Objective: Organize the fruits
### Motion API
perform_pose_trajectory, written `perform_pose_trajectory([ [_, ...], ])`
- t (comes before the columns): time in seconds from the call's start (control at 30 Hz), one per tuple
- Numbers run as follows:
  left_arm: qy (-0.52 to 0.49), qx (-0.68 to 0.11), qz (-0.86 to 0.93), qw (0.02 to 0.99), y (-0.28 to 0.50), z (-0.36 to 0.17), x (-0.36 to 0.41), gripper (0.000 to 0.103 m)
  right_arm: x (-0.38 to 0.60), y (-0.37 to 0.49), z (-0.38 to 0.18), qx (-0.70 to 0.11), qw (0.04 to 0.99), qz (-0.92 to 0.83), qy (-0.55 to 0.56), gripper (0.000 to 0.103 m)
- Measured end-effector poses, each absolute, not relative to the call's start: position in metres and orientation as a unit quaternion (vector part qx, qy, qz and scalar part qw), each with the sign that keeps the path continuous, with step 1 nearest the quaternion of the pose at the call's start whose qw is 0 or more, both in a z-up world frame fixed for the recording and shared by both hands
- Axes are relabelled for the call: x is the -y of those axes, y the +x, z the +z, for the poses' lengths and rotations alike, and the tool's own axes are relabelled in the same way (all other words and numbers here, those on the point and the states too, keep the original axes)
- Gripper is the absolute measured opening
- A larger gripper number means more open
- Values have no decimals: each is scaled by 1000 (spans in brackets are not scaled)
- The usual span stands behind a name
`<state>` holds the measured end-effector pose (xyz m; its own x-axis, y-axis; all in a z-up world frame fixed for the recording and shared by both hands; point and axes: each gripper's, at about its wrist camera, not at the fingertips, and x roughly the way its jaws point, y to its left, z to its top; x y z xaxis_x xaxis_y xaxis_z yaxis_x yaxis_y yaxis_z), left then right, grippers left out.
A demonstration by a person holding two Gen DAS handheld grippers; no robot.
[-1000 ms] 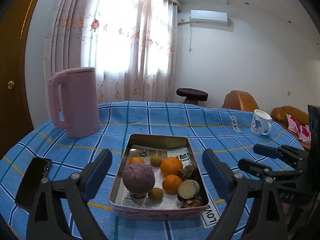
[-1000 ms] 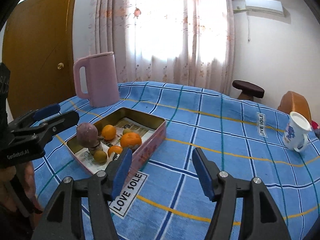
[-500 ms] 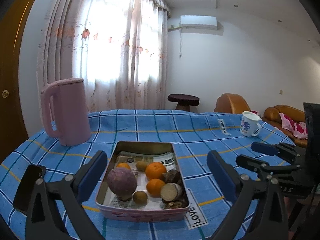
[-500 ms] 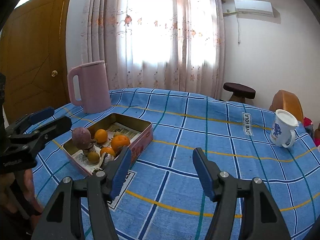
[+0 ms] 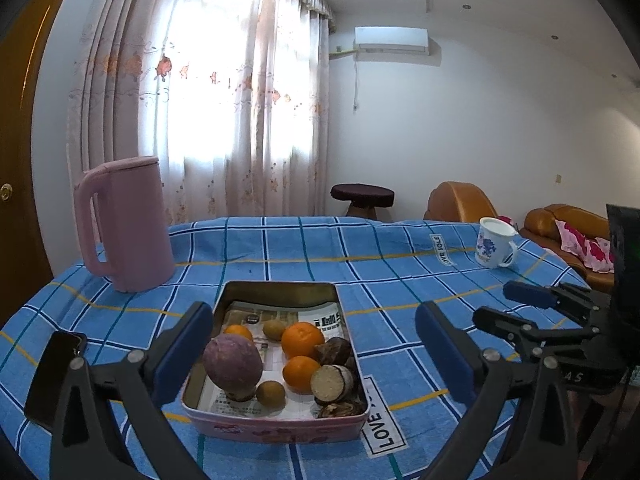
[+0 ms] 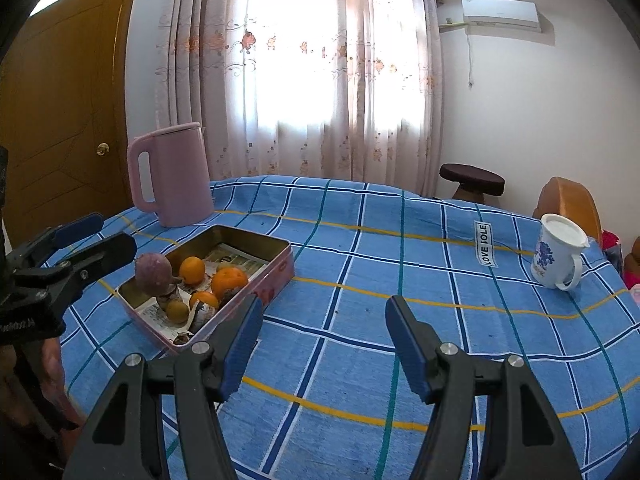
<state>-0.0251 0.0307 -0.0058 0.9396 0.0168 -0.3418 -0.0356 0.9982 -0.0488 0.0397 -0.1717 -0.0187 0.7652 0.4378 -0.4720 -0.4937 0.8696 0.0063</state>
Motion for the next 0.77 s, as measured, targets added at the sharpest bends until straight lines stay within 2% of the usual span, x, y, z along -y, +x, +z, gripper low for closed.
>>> perform_pose_trajectory([
  [0.77, -22, -184, 13, 983, -22, -12, -23, 103, 187, 40, -29, -241, 941, 233, -54, 65],
])
